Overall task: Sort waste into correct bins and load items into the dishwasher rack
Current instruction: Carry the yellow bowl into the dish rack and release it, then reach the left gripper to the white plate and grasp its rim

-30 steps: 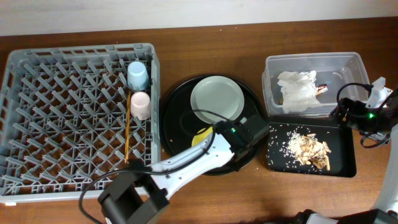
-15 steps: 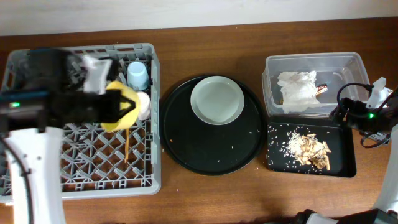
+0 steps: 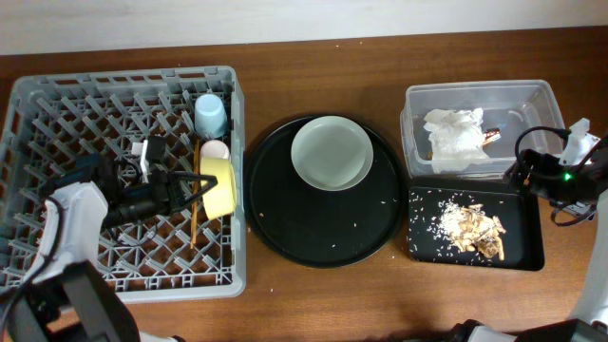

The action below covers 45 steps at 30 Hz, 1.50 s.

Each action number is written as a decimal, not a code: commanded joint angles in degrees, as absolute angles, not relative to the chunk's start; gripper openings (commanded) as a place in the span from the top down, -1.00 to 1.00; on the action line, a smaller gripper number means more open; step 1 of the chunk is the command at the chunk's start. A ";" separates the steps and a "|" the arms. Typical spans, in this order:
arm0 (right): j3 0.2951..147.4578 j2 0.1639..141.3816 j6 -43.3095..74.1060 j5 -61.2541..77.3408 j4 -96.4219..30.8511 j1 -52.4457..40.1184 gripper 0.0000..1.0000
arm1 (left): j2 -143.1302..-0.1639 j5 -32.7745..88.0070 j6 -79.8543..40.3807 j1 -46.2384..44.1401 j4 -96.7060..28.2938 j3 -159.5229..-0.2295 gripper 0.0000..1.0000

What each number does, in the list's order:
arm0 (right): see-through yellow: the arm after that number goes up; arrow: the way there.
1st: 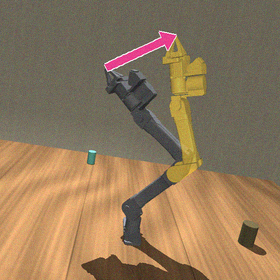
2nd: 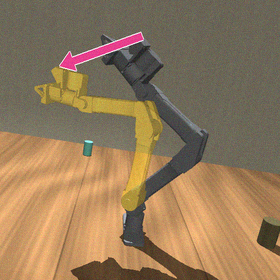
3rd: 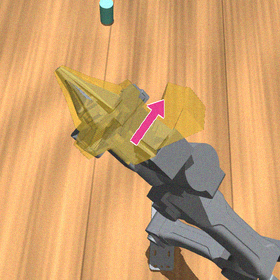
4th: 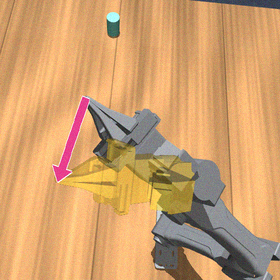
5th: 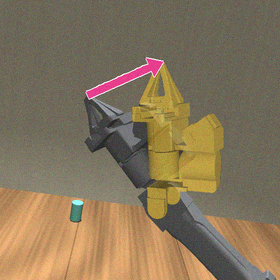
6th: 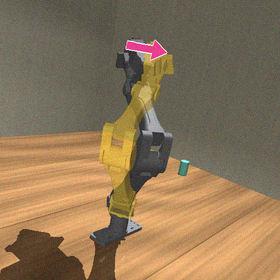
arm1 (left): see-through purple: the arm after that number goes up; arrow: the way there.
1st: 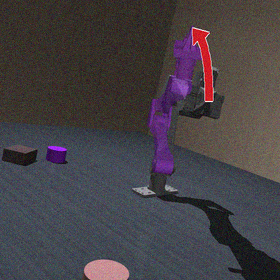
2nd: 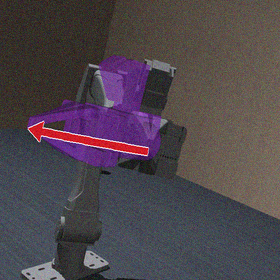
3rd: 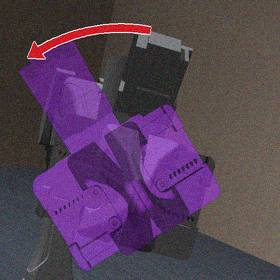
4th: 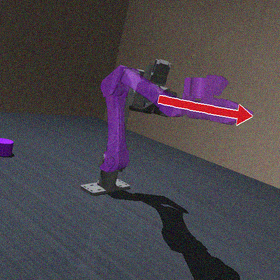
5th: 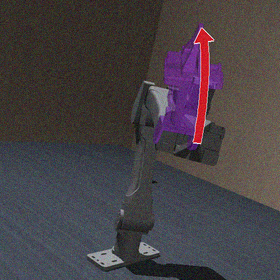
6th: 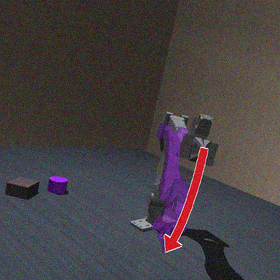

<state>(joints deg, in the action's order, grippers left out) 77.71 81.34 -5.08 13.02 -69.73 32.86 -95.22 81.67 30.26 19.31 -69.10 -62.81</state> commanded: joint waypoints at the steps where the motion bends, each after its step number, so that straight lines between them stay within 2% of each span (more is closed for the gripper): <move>1: 78.22 81.21 -5.06 13.28 -69.58 33.04 -0.97 | -100.12 81.10 31.55 19.57 -68.60 -62.48 1.00; 5: 78.22 81.21 -5.06 13.28 -69.58 33.04 -0.98 | -100.66 72.18 31.53 22.13 -68.38 -62.50 0.99; 10: 78.22 81.21 -5.06 13.28 -69.58 33.04 -0.97 | -100.66 70.46 31.33 28.69 -69.25 -62.50 0.96; 13: 78.22 81.21 -5.06 13.28 -69.58 33.04 -0.97 | -100.66 70.48 31.31 31.05 -69.52 -62.50 0.60; 15: 78.22 81.21 -5.06 13.28 -69.58 33.04 -0.97 | -100.66 70.48 31.31 32.32 -70.15 -62.52 -0.21; 16: 78.22 81.21 -5.06 13.28 -69.58 33.04 -0.97 | -100.66 70.48 31.29 32.99 -70.78 -62.76 -0.29; 20: 78.22 81.21 -5.06 13.28 -69.58 33.04 -0.97 | -100.53 70.43 30.50 36.38 -79.18 -68.36 -0.37; 23: 78.22 81.21 -5.06 13.28 -69.58 33.04 -0.97 | -98.48 70.22 30.48 36.14 -82.85 -72.88 -0.34; 24: 78.22 81.21 -5.06 13.28 -69.58 33.04 -0.97 | -97.21 70.22 30.46 35.70 -83.29 -73.65 -0.22; 26: 78.22 81.21 -5.06 13.28 -69.58 33.04 -0.97 | -92.33 68.23 28.77 32.38 -82.81 -74.11 0.99; 29: 78.22 81.21 -5.06 13.28 -69.58 33.04 -0.97 | -88.90 55.42 16.86 24.60 -76.66 -74.11 0.99; 32: 78.22 81.21 -5.06 13.28 -69.58 33.04 -0.97 | -88.27 32.36 -1.17 10.52 -68.99 -74.11 0.99; 34: 78.22 81.21 -5.06 13.28 -69.58 33.04 -0.97 | -88.27 25.36 -7.31 2.33 -64.84 -74.11 0.99; 37: 78.22 81.21 -5.06 13.28 -69.58 33.04 -0.97 | -88.27 17.63 -17.80 -14.24 -51.53 -74.43 0.99; 39: 78.22 81.21 -5.06 13.28 -69.58 33.04 -0.97 | -88.49 10.90 -21.78 -21.28 -47.09 -77.41 0.99; 45: 78.22 81.21 -5.06 13.28 -69.58 33.04 -0.97 | -99.50 9.65 -22.92 -27.97 -47.31 -90.45 1.00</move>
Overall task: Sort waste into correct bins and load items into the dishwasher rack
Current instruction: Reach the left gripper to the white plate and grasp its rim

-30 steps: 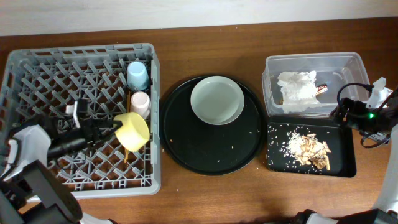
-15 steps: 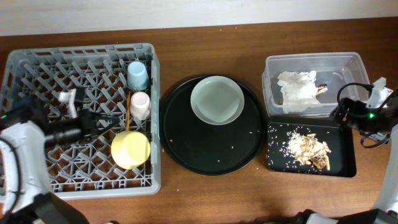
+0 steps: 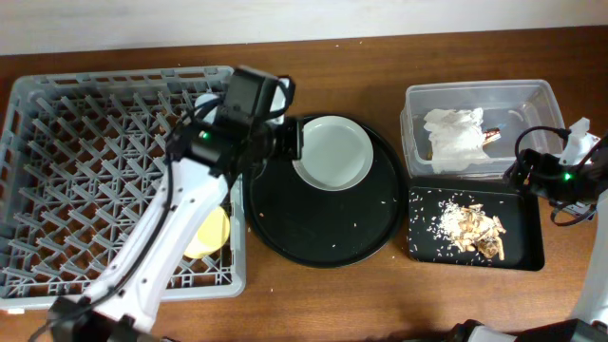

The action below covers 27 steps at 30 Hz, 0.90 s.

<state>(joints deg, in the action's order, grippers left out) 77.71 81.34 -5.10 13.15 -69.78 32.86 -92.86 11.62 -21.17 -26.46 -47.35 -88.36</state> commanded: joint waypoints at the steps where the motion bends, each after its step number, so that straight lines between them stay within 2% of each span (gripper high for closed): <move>1: 78.22 81.21 -5.06 13.28 -69.58 33.04 -0.97 | -102.08 9.63 -22.92 -28.91 -46.44 -90.50 1.00; 7: 78.22 81.21 -5.06 13.28 -69.58 33.04 -0.97 | -117.71 9.58 -22.90 -35.77 -33.58 -90.48 1.00; 13: 78.22 81.21 -5.06 13.28 -69.58 33.04 -0.97 | -121.21 9.54 -22.63 -38.76 -40.14 -90.48 0.99; 16: 78.22 81.21 -5.06 13.28 -69.58 33.04 -0.97 | -121.21 4.73 -22.44 -39.22 -40.95 -90.24 0.99; 20: 78.22 81.21 -5.06 13.28 -69.58 33.04 -0.97 | -121.21 4.34 -22.24 -39.27 -42.72 -90.04 0.99; 23: 78.22 81.21 -5.06 13.28 -69.58 33.04 -0.97 | -121.30 -1.48 -22.26 -39.27 -42.54 -90.04 0.99; 27: 78.22 81.21 -5.06 13.28 -69.58 33.04 -0.97 | -121.69 -1.08 -22.26 -39.94 -45.25 -89.84 1.00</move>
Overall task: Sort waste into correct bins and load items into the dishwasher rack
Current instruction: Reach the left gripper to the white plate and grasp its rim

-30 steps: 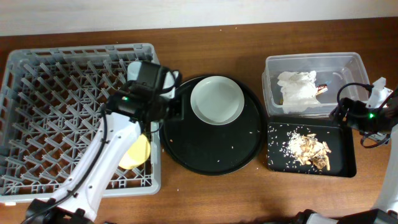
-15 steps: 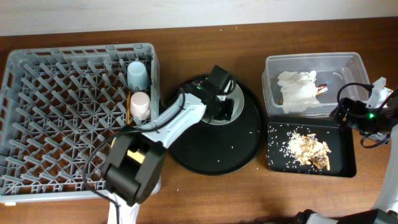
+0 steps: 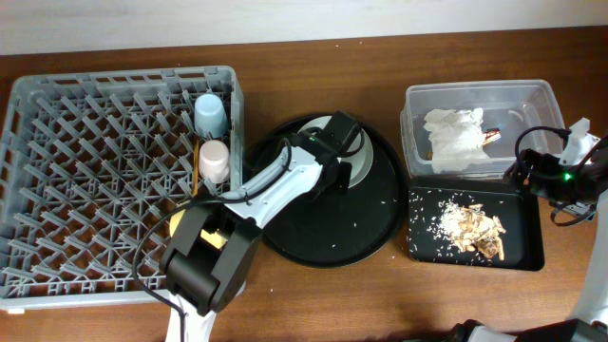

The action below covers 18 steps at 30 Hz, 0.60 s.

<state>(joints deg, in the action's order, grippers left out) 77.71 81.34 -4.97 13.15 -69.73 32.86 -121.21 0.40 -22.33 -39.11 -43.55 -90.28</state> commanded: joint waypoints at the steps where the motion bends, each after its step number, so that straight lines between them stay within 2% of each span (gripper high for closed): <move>1: 78.22 81.21 -5.06 13.28 -69.58 33.04 -0.97 | -121.86 -1.08 -22.26 -40.38 -46.33 -89.76 0.99; 5: 78.22 81.21 -5.06 13.28 -69.60 33.04 -0.97 | -121.93 -0.54 -22.24 -42.35 -52.51 -89.17 0.99; 10: 78.22 81.21 -5.06 13.28 -69.58 33.04 -0.97 | -121.91 9.28 -18.15 -43.09 -59.05 -89.19 1.00; 15: 78.22 81.21 -5.06 13.28 -69.58 33.04 -0.97 | -121.43 8.21 -16.62 -42.39 -59.96 -93.51 1.00; 17: 78.22 81.21 -5.06 13.28 -69.58 33.04 -0.97 | -121.36 4.19 -16.64 -41.06 -61.91 -97.67 0.93; 18: 78.22 81.21 -5.06 13.28 -69.58 33.04 -0.97 | -121.36 1.37 -16.64 -40.16 -62.43 -99.33 0.81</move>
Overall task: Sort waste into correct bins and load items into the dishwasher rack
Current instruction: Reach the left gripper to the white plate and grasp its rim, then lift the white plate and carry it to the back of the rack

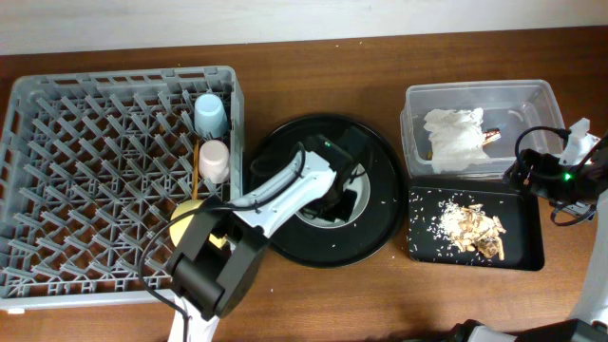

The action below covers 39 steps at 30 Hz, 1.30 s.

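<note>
The pale green bowl [318, 211] lies on the round black tray [380, 152], toward its front, mostly covered by my left arm. My left gripper [344, 186] is down on the bowl's far rim and looks shut on it. The grey dishwasher rack [85, 190] at left holds a blue cup [211, 114], a pink-white cup [214, 160], chopsticks [196, 176] and a yellow item [187, 215]. My right gripper [543, 177] hovers at the right edge between the two bins; its fingers are not discernible.
A clear bin [532, 95] at the back right holds crumpled tissue [454, 133] and a wrapper. In front of it a black rectangular bin [522, 252] holds food scraps [472, 224]. Rice grains are scattered on the round tray. Bare wooden table lies along the front.
The left gripper has moved from the back of the round tray toward its front, and the bowl has come with it from the tray's back to its front part. The right arm is unchanged.
First the left gripper was in the rack beside the yellow item, with the bowl at the back of the round tray. Then the arm reached over the rack's right edge toward the bowl, then was on the bowl. Now bowl and gripper sit nearer the tray's front.
</note>
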Each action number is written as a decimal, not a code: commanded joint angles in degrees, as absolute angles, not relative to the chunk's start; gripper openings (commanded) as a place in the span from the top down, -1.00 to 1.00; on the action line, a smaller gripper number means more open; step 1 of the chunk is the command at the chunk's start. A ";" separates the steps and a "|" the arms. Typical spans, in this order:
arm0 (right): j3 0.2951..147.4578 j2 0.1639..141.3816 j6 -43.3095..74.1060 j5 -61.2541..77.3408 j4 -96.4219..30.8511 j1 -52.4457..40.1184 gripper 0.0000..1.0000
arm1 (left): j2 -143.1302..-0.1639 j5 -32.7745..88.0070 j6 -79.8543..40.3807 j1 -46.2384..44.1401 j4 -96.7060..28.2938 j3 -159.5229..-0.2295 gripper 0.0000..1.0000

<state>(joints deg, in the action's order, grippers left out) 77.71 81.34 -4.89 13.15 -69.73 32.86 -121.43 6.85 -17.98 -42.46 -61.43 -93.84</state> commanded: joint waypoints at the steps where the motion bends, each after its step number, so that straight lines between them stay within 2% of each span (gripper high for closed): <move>1: 78.22 81.21 -5.06 13.28 -69.58 33.04 -0.97 | -121.36 -1.78 -16.64 -39.18 -62.43 -100.40 0.72; 2: 78.22 81.21 -5.06 13.28 -69.58 33.04 -0.97 | -121.36 -4.45 -16.95 -37.89 -62.33 -100.57 0.26; 3: 78.22 81.21 -5.06 13.28 -69.58 33.04 -0.97 | -121.38 -5.72 -17.10 -37.04 -62.43 -100.55 0.01; 4: 78.22 81.21 -5.06 13.28 -69.58 33.04 -0.97 | -121.51 -6.07 -17.08 -35.73 -62.46 -100.36 -0.13; 8: 78.22 81.21 -5.06 13.28 -69.58 33.04 -0.97 | -122.56 -3.99 -15.20 -31.31 -62.54 -100.09 -0.15; 20: 78.22 81.21 -5.06 13.28 -69.58 33.04 -0.97 | -130.45 -2.66 -14.48 -31.35 -58.92 -98.15 -0.13; 22: 78.22 81.21 -5.06 13.28 -69.58 33.04 -0.97 | -131.52 -1.19 -14.48 -31.70 -56.58 -96.51 -0.04; 23: 78.22 81.21 -5.06 13.28 -69.58 33.04 -0.97 | -131.57 -0.47 -14.48 -31.81 -56.16 -96.05 0.08; 24: 78.22 81.21 -5.06 13.28 -69.60 33.04 -0.97 | -131.57 0.30 -14.46 -31.92 -56.12 -95.98 0.38; 25: 78.22 81.21 -5.06 13.28 -69.58 33.04 -0.98 | -131.55 0.25 -14.46 -32.05 -56.14 -96.05 0.78; 26: 78.22 81.21 -5.06 13.28 -69.58 33.04 -0.97 | -131.55 0.25 -14.44 -32.10 -56.18 -96.05 1.00; 30: 78.22 81.21 -5.06 13.28 -69.58 33.04 -0.97 | -130.39 0.27 -14.46 -32.08 -56.90 -96.77 1.00; 34: 78.22 81.21 -5.06 13.28 -69.58 33.04 -0.97 | -123.15 -0.49 -14.37 -32.08 -60.01 -100.53 1.00; 36: 78.22 81.21 -5.06 13.28 -69.58 33.04 -0.98 | -116.38 -7.55 -14.39 -32.08 -62.04 -102.78 1.00; 37: 78.22 81.21 -5.06 13.28 -69.58 33.04 -0.97 | -112.14 -15.05 -14.39 -32.08 -63.09 -103.37 1.00; 39: 78.22 81.21 -5.06 13.28 -69.58 33.04 -0.97 | -103.61 -38.35 -14.44 -32.08 -65.25 -103.39 1.00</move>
